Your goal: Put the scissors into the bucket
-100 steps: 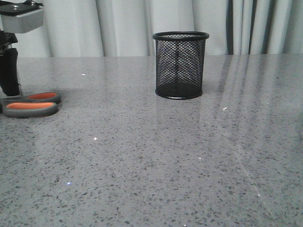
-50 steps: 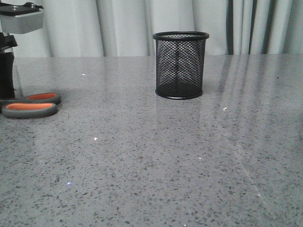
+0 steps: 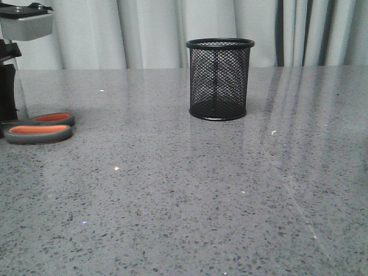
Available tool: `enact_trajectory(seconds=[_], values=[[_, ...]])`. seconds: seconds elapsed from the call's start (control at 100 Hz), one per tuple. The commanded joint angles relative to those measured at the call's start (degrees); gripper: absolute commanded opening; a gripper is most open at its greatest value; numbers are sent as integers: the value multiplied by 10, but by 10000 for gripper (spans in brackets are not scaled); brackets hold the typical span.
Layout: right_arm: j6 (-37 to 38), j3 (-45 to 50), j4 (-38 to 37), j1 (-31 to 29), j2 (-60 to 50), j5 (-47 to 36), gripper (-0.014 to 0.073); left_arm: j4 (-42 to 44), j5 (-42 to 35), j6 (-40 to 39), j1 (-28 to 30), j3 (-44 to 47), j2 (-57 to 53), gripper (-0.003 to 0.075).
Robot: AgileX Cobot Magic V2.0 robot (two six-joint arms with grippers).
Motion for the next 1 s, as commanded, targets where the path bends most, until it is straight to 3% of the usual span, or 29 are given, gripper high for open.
enact_trajectory(seconds=[0.0,0.37,0.62,0.74,0.99], values=[[-4,-20,2,0,0,-37,-55,-13,5,-7,0,-21,-16,94],[-4,-20,2,0,0,-47,-55,-30,9,-17,0,-79,-59,94],[-10,-22,20,0,0,-99,-55,-76,8,-22,0,-111,-92,94],[-43,-27,77,0,0,-129,-55,-111,7,-22,0,-129,-107,94],[-192,-104,283,0,56,-123,-55,-156,4,-22,-20,-178,-128,94]])
